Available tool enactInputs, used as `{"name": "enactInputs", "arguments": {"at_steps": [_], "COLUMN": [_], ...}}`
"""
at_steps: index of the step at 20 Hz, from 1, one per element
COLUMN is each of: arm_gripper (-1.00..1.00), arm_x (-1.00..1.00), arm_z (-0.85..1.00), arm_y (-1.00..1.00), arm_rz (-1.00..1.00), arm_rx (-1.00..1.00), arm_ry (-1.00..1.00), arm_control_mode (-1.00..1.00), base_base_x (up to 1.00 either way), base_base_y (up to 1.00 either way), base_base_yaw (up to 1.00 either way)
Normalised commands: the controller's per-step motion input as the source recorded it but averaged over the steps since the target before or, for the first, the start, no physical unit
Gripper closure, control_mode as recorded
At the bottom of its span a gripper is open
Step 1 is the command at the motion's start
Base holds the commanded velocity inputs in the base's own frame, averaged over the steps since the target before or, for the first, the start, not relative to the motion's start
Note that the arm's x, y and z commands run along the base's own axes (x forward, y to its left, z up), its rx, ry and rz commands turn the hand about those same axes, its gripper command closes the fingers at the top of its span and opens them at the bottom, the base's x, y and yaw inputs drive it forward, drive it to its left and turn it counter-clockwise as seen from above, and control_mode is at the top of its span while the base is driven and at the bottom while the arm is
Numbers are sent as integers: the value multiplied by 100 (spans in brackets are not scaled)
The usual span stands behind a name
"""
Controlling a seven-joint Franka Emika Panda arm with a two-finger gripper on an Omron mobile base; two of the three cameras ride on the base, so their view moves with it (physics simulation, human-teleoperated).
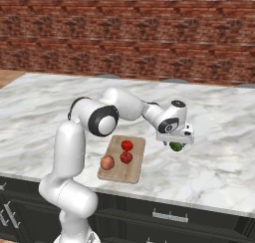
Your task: Place the avocado, onion, tomato, and bell pepper on the cutting board.
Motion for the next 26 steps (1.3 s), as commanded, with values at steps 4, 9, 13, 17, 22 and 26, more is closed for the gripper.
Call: {"name": "enactInputs", "arguments": {"at_steps": [4, 9, 13, 17, 22, 26], "arm_gripper": [100, 100, 100, 100, 100, 100], "arm_x": [8, 3, 0, -3, -42, -57], "arm_z": [-21, -38, -37, -10, 62, 87], "arm_y": [0, 0, 0, 0, 28, 76], "arm_rz": [10, 10, 11, 11, 6, 3], "arm_rx": [-2, -5, -5, -2, 0, 0], "arm_ry": [0, 0, 0, -3, -14, -9], "arm_control_mode": [-100, -100, -100, -100, -100, -100], "base_base_x": [0, 0, 0, 0, 0, 0], "base_base_y": [0, 0, 0, 0, 0, 0], "base_base_yaw": [0, 0, 0, 0, 0, 0]}}
